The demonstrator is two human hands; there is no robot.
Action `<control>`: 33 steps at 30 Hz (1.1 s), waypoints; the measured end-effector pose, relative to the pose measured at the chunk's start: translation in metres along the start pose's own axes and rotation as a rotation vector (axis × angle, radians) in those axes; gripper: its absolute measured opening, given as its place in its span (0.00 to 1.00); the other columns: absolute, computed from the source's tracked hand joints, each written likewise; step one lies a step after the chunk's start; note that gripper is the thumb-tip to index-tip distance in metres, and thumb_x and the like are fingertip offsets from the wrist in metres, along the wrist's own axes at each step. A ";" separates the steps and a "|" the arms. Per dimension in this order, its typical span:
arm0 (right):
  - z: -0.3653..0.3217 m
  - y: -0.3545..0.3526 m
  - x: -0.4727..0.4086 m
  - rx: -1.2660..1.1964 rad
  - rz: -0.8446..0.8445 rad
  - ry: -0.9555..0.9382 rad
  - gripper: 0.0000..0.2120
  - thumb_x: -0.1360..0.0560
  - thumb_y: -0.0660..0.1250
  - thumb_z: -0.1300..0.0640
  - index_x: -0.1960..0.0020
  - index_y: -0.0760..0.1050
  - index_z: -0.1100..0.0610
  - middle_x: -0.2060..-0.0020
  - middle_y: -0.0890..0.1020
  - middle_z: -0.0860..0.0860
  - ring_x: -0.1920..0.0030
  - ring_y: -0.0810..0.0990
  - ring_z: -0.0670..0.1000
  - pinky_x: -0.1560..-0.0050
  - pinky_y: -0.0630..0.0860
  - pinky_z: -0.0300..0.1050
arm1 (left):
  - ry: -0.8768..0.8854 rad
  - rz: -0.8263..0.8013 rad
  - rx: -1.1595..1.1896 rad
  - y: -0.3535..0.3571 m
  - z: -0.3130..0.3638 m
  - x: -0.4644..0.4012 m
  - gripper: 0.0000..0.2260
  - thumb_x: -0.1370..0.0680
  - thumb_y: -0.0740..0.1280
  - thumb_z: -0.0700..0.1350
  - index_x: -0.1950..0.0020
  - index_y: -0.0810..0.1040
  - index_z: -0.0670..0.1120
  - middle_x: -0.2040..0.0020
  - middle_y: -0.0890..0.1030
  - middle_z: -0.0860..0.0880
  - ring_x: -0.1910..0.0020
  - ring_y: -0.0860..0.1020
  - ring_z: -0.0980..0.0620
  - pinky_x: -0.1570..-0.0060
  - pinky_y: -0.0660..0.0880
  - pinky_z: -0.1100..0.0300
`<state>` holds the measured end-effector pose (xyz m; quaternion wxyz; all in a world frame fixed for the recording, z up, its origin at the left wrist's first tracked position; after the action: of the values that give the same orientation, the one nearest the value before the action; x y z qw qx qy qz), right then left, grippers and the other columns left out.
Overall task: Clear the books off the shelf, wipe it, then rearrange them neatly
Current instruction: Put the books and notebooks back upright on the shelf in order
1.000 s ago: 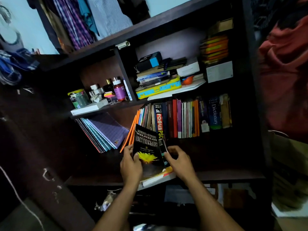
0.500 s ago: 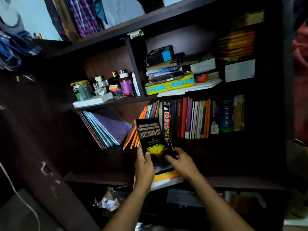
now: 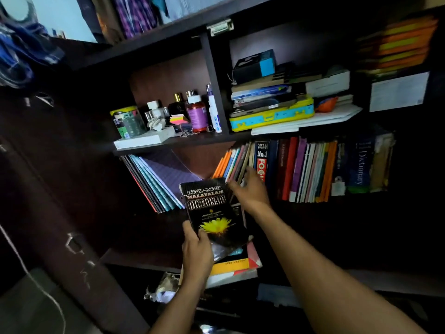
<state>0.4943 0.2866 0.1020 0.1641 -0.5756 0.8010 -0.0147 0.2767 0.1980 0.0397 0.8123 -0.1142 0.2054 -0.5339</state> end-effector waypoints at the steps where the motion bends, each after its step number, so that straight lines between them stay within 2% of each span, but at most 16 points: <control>1: -0.010 0.006 -0.014 -0.035 0.033 0.006 0.24 0.29 0.73 0.47 0.37 0.72 0.53 0.42 0.82 0.53 0.43 0.82 0.54 0.41 0.77 0.47 | -0.005 -0.002 0.005 -0.001 0.000 -0.002 0.14 0.15 0.57 0.43 0.29 0.66 0.48 0.40 0.78 0.45 0.49 0.71 0.47 0.51 0.64 0.55; 4: -0.021 0.016 -0.034 -0.140 0.191 0.066 0.26 0.29 0.76 0.52 0.38 0.67 0.59 0.42 0.80 0.57 0.47 0.82 0.56 0.48 0.75 0.44 | -0.030 -0.033 0.007 0.003 -0.001 -0.002 0.17 0.15 0.56 0.44 0.25 0.63 0.49 0.40 0.75 0.48 0.44 0.71 0.46 0.49 0.62 0.58; 6: -0.022 0.021 -0.036 -0.184 0.297 0.087 0.28 0.29 0.78 0.55 0.38 0.65 0.60 0.40 0.76 0.58 0.49 0.80 0.56 0.50 0.73 0.43 | -0.039 -0.049 0.003 0.004 -0.006 -0.002 0.19 0.15 0.56 0.46 0.23 0.61 0.49 0.35 0.75 0.51 0.36 0.72 0.42 0.45 0.66 0.54; 7: -0.020 0.023 -0.037 -0.206 0.354 0.092 0.29 0.30 0.78 0.55 0.38 0.64 0.60 0.40 0.75 0.59 0.48 0.80 0.58 0.50 0.73 0.43 | -0.041 -0.054 0.000 0.005 -0.008 -0.003 0.19 0.15 0.56 0.46 0.24 0.61 0.49 0.33 0.76 0.49 0.34 0.72 0.41 0.42 0.68 0.51; 9: -0.020 0.027 -0.038 -0.205 0.440 0.106 0.30 0.30 0.78 0.55 0.37 0.63 0.58 0.41 0.78 0.59 0.44 0.81 0.62 0.45 0.77 0.49 | -0.057 -0.057 -0.012 0.005 -0.011 -0.005 0.20 0.15 0.56 0.47 0.22 0.60 0.50 0.29 0.75 0.45 0.32 0.71 0.41 0.37 0.69 0.48; 11: -0.022 0.034 -0.040 -0.103 0.443 0.113 0.33 0.30 0.78 0.54 0.34 0.62 0.54 0.39 0.80 0.59 0.41 0.80 0.64 0.40 0.77 0.58 | -0.068 -0.063 -0.012 0.005 -0.009 -0.005 0.22 0.14 0.56 0.47 0.20 0.58 0.51 0.25 0.71 0.45 0.29 0.69 0.41 0.36 0.67 0.51; 14: -0.034 0.050 -0.048 0.016 0.355 0.025 0.31 0.28 0.76 0.53 0.31 0.64 0.54 0.34 0.77 0.55 0.35 0.76 0.63 0.35 0.73 0.61 | -0.076 -0.071 0.012 0.005 -0.004 -0.002 0.24 0.14 0.55 0.47 0.18 0.53 0.51 0.23 0.68 0.46 0.26 0.67 0.44 0.39 0.64 0.56; 16: -0.043 0.066 -0.056 0.060 0.280 -0.071 0.28 0.28 0.75 0.53 0.33 0.67 0.56 0.34 0.75 0.55 0.35 0.75 0.61 0.37 0.74 0.57 | -0.102 -0.068 0.025 0.005 -0.008 -0.004 0.25 0.13 0.54 0.48 0.17 0.52 0.52 0.22 0.66 0.46 0.25 0.66 0.44 0.35 0.64 0.55; 20: -0.057 0.099 -0.065 0.148 0.055 -0.190 0.25 0.24 0.72 0.56 0.30 0.66 0.57 0.32 0.71 0.55 0.35 0.74 0.58 0.44 0.69 0.44 | -0.105 -0.046 0.002 0.008 -0.015 -0.011 0.22 0.14 0.55 0.48 0.20 0.58 0.51 0.25 0.72 0.48 0.29 0.70 0.44 0.32 0.69 0.48; 24: -0.057 0.120 -0.071 0.209 -0.114 -0.271 0.30 0.24 0.72 0.52 0.26 0.63 0.53 0.32 0.70 0.53 0.36 0.75 0.58 0.40 0.71 0.46 | -0.129 -0.034 -0.001 0.008 -0.018 -0.013 0.22 0.15 0.57 0.47 0.20 0.60 0.50 0.26 0.73 0.46 0.29 0.71 0.44 0.31 0.69 0.48; 27: -0.055 0.161 -0.063 0.273 -0.399 -0.323 0.31 0.23 0.72 0.54 0.25 0.61 0.51 0.34 0.71 0.52 0.37 0.75 0.54 0.47 0.66 0.37 | -0.120 -0.030 0.004 0.008 -0.016 -0.013 0.19 0.15 0.57 0.46 0.24 0.64 0.52 0.30 0.76 0.47 0.33 0.73 0.44 0.34 0.70 0.48; 29: -0.055 0.194 -0.048 0.290 -0.578 -0.361 0.33 0.22 0.71 0.56 0.23 0.59 0.52 0.30 0.72 0.55 0.32 0.74 0.55 0.38 0.68 0.40 | -0.101 -0.019 0.011 0.005 -0.014 -0.014 0.16 0.16 0.57 0.44 0.28 0.66 0.52 0.33 0.78 0.48 0.36 0.74 0.44 0.37 0.71 0.48; 31: -0.058 0.206 -0.042 0.236 -0.569 -0.361 0.33 0.21 0.69 0.56 0.21 0.58 0.55 0.28 0.71 0.57 0.30 0.73 0.56 0.32 0.68 0.43 | -0.102 -0.018 0.013 0.005 -0.015 -0.015 0.17 0.16 0.58 0.44 0.27 0.66 0.52 0.32 0.77 0.49 0.34 0.74 0.45 0.36 0.70 0.50; 33: -0.062 0.191 -0.040 0.193 -0.500 -0.374 0.27 0.20 0.68 0.55 0.24 0.64 0.57 0.31 0.75 0.56 0.32 0.74 0.55 0.35 0.67 0.40 | -0.108 -0.023 0.016 0.006 -0.015 -0.015 0.17 0.15 0.58 0.44 0.26 0.66 0.52 0.32 0.77 0.49 0.34 0.74 0.45 0.38 0.70 0.51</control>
<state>0.3133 0.3782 0.1295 0.3533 -0.7290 0.5857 -0.0243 0.2696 0.2143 0.0266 0.8168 -0.1389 0.1558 -0.5378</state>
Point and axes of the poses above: each hand's wrist, its own x-axis away from the middle knuckle, its own y-axis out of the palm, z = x × y, the point moved 10 cm from there along -x, towards the middle knuckle
